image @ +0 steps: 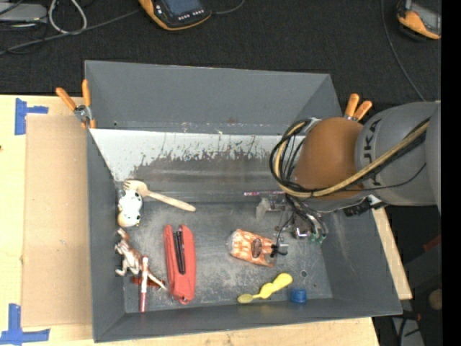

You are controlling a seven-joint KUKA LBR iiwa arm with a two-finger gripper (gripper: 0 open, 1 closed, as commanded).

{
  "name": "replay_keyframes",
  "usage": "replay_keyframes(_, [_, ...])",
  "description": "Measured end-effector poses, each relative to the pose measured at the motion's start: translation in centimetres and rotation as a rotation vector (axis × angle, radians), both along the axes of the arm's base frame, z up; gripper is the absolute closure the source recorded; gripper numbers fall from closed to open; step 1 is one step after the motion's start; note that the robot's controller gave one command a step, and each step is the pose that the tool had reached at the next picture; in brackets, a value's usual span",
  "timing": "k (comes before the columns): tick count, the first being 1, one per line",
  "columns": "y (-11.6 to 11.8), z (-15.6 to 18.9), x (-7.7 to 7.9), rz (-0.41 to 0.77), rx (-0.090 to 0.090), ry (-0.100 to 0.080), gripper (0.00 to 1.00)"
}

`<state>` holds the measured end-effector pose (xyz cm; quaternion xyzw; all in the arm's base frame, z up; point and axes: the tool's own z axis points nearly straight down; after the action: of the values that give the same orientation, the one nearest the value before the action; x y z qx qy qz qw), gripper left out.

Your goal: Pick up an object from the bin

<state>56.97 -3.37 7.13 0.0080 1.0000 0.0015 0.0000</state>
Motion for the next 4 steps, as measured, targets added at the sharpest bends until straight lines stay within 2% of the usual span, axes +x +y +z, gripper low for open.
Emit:
replay_keyframes(1, [-0.1, 0.0, -1.4, -0.066, 0.001, 0.000, 0.00])
replay_keyframes(2, [0.3, -0.1, -1.2, 0.003, 0.000, -0.001, 0.00])
replay_keyframes(3, [1.1, 0.1, -2.6, -0.103, 0.001, 0.002, 0.00])
replay_keyframes(4, [1.4, 0.0, -3.3, -0.062, 0.001, 0.001, 0.00])
